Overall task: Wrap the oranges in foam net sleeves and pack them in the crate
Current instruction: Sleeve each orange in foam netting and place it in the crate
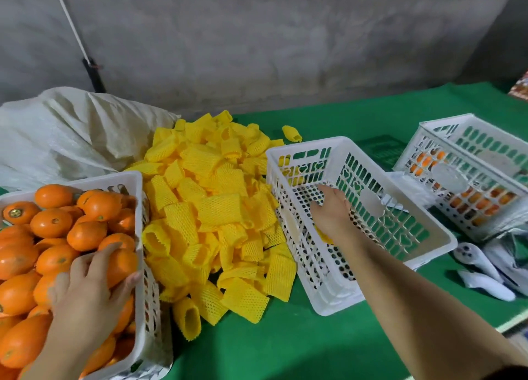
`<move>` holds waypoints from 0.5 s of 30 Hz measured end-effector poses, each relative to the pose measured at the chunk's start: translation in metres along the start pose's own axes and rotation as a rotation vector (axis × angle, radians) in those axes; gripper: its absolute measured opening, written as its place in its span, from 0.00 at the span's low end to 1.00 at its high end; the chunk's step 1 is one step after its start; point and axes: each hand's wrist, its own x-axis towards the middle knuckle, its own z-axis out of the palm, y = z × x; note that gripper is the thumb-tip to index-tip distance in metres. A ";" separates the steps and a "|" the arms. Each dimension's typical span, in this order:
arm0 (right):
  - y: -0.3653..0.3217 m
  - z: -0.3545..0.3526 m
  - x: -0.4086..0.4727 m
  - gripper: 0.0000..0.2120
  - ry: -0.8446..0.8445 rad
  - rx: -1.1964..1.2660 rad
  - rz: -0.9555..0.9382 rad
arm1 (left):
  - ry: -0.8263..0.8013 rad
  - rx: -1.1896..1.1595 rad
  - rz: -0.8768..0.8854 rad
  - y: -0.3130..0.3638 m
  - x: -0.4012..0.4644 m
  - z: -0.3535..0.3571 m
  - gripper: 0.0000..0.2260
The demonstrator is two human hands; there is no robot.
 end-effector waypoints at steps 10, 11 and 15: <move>-0.102 0.092 -0.034 0.16 -0.533 -0.195 -0.430 | -0.008 -0.970 -0.142 0.055 -0.015 0.027 0.26; -0.109 0.098 -0.036 0.15 -0.569 -0.173 -0.400 | -0.016 -0.953 -0.136 0.057 -0.020 0.031 0.27; -0.121 0.111 -0.042 0.19 -0.576 -0.123 -0.395 | -0.092 -0.900 -0.014 0.049 -0.031 0.041 0.27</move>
